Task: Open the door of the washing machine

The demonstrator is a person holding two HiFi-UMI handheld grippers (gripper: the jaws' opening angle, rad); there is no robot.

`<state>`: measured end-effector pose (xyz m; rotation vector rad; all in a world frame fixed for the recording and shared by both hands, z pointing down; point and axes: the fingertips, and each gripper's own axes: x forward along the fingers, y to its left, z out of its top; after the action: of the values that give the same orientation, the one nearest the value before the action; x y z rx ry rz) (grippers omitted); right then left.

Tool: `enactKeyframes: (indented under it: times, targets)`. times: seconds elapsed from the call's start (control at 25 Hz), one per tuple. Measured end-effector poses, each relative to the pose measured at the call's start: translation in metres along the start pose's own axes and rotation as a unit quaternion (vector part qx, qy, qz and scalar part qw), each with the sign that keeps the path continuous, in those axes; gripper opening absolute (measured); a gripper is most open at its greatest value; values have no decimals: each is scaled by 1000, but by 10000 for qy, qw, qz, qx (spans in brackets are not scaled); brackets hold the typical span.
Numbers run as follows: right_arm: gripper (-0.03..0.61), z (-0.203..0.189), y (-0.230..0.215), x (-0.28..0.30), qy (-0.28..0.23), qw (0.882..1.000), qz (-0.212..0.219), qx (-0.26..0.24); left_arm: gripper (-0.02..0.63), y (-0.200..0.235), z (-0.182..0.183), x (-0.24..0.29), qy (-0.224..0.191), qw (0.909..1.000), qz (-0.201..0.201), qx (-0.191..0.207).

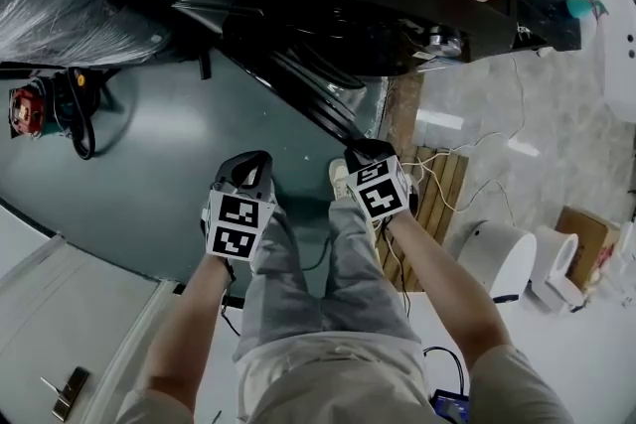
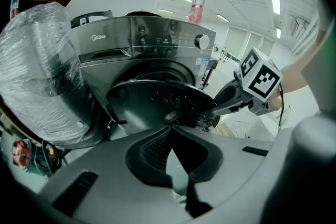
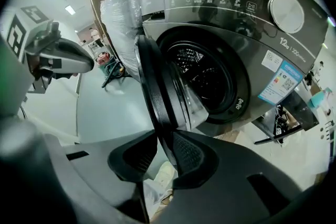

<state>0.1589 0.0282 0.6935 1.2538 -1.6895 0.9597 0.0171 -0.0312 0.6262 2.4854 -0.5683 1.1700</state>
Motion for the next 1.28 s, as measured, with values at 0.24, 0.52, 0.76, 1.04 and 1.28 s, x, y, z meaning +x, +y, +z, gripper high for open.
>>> enactKeyframes:
  times: [0.24, 0.52, 0.76, 1.04, 1.28]
  targets:
    - [112, -17, 56, 3, 186, 9985, 141, 489, 20, 13, -55, -27, 162, 9990, 264, -316]
    - [112, -27, 120, 14, 395, 9957, 158, 828, 20, 34, -107, -62, 230, 9955, 524, -758]
    - [112, -25, 177, 27, 613, 9933, 268, 944, 20, 49, -153, -87, 372, 9909, 690, -1092]
    - [112, -15, 234, 46, 724, 9882, 321, 1314, 20, 89, -205, -111, 612, 9776, 1000, -1747]
    - [110, -4, 278, 60, 958, 9760, 224, 1942, 20, 140, -250, -143, 744, 9651, 1367, -2106]
